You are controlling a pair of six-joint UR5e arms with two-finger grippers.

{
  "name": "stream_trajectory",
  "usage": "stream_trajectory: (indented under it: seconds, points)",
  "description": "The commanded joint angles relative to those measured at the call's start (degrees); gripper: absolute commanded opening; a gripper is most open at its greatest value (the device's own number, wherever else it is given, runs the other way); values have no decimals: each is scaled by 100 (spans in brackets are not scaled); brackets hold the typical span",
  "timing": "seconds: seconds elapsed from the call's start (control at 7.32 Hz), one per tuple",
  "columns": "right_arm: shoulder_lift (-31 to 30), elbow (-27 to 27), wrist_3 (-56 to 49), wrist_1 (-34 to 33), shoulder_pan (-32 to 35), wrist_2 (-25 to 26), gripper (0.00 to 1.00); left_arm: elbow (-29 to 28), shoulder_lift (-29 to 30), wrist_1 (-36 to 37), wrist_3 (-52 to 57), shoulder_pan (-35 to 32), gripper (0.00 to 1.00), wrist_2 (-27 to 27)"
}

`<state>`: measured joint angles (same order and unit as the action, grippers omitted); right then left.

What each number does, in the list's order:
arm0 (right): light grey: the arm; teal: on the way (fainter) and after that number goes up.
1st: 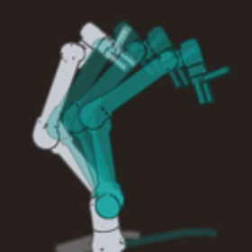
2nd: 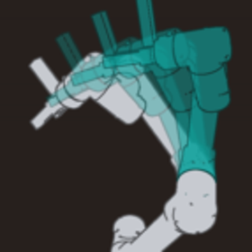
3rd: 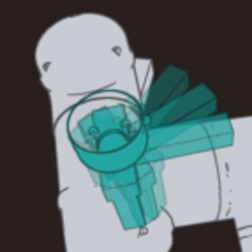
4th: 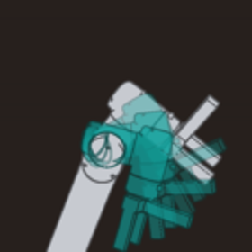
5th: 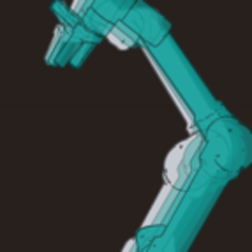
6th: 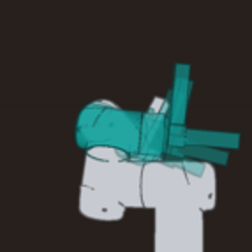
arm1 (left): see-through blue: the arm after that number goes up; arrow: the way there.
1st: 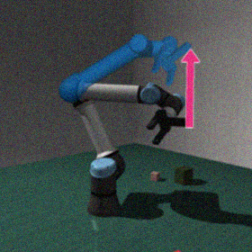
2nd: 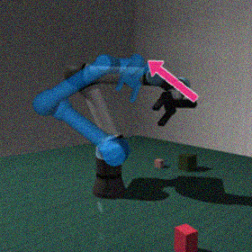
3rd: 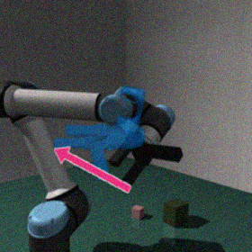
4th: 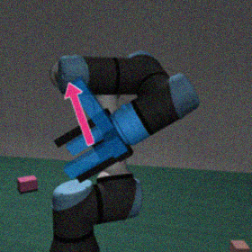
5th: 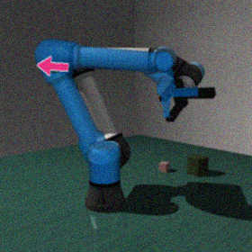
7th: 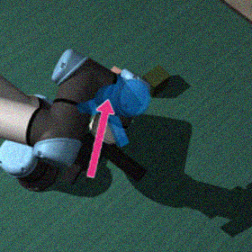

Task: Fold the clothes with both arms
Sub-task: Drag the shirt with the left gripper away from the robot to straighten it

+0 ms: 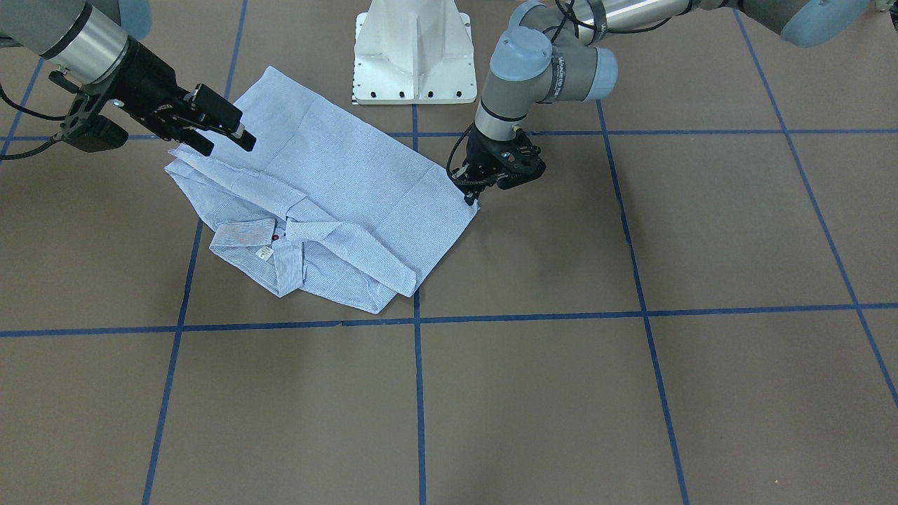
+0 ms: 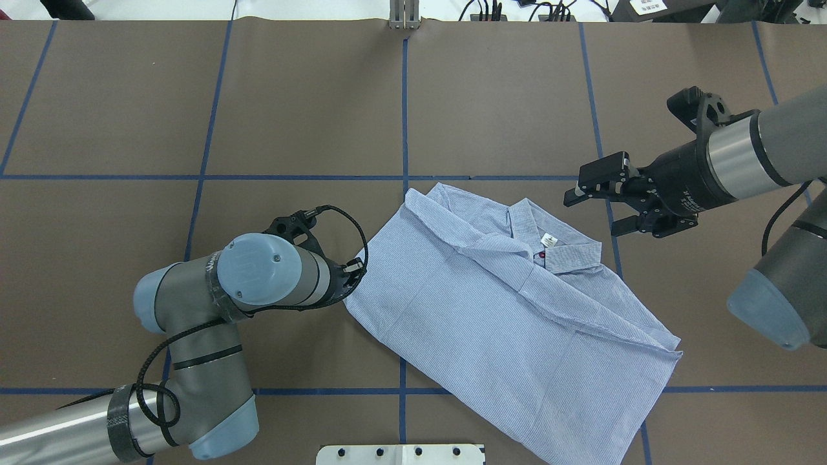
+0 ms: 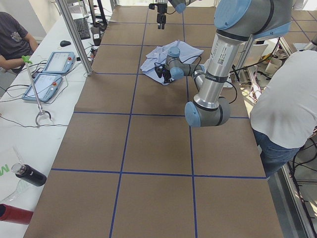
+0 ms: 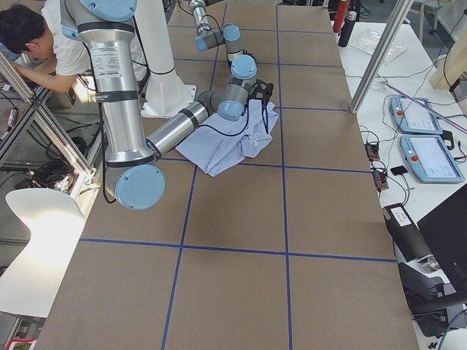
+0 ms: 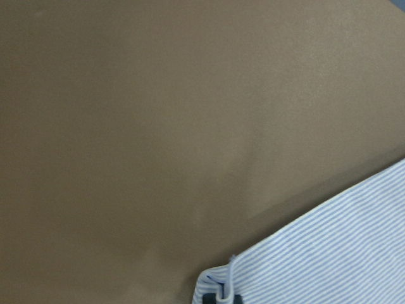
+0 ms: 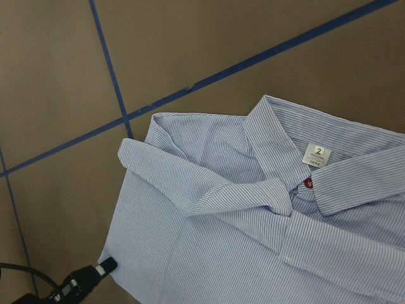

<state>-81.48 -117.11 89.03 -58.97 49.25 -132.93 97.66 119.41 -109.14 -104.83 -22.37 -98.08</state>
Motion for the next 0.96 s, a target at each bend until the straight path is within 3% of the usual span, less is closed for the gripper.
stream_trajectory:
  seconds: [0.0, 0.27, 0.55, 0.82]
  points:
    - [0, 12, 0, 0, 23, -5, 100, -1, -5, 59, 15, -309, 0, -227]
    - [0, 4, -26, 9, 58, 39, 100, -246, 195, 218, 564, -1116, 0, -247]
    - [0, 12, -237, 9, 102, 56, 100, -1969, 1377, -244, 1165, -1698, 0, -221]
    - [9, 47, -324, 9, 172, 65, 100, -3327, 2048, -1613, 1569, -2033, 0, -186]
